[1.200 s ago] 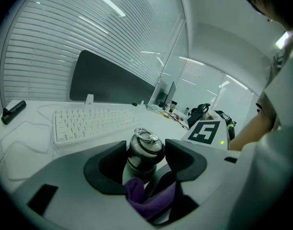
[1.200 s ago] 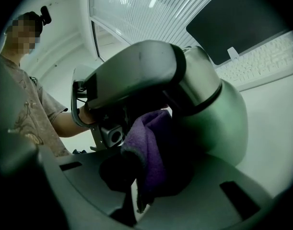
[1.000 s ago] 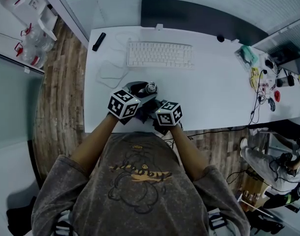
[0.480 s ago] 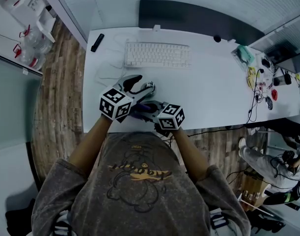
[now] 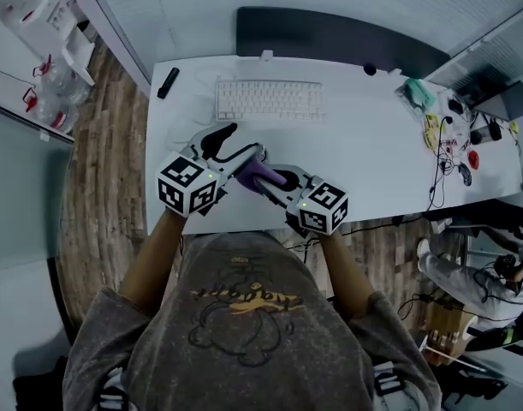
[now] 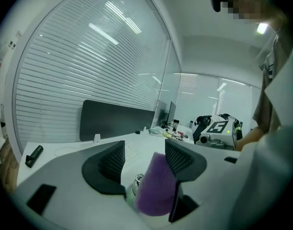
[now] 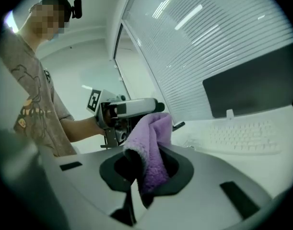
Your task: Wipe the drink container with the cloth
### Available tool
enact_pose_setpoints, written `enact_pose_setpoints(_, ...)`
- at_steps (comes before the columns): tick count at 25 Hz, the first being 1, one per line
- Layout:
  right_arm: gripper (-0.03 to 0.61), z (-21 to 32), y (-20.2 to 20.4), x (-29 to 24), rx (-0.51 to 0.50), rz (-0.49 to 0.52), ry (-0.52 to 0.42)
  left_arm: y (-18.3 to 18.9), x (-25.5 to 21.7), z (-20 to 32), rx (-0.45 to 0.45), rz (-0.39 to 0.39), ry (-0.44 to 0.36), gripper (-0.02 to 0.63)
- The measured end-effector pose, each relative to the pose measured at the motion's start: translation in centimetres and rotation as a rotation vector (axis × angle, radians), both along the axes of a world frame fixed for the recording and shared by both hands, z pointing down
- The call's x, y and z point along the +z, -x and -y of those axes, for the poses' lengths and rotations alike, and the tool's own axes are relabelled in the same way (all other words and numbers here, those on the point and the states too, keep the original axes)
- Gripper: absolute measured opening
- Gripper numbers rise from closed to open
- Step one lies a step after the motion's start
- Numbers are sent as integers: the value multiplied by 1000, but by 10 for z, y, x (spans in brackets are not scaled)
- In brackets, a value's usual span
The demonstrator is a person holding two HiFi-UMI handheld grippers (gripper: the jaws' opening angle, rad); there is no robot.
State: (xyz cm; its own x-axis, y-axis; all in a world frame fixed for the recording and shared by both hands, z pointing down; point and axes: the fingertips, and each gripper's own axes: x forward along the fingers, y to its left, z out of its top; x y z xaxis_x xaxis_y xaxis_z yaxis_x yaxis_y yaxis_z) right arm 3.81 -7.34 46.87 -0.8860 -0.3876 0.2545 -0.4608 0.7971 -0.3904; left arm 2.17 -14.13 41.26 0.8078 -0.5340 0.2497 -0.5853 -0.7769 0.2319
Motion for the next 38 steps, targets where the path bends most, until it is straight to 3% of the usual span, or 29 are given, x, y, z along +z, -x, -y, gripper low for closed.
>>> enact_pose_setpoints(6, 52, 4, -47, -23, 166, -14, -78, 2, -5, -11, -40, -9, -28, 259)
enact_pose_setpoints(13, 54, 16, -101, -26, 459, -16, -157, 15, 9, -17, -130, -6, -44, 259)
enact_pose_setpoints(18, 54, 20, -122, -21, 573, -46, -216, 28, 21, -15, -219, 14, -59, 248)
enact_pose_setpoints(26, 54, 21, -130, -10, 629, -77, -249, 44, 37, -11, -292, 53, -73, 48)
enact_pose_setpoints(38, 49, 27, -121, 5, 634, -117, -242, 41, 50, -11, -305, 37, -54, 25)
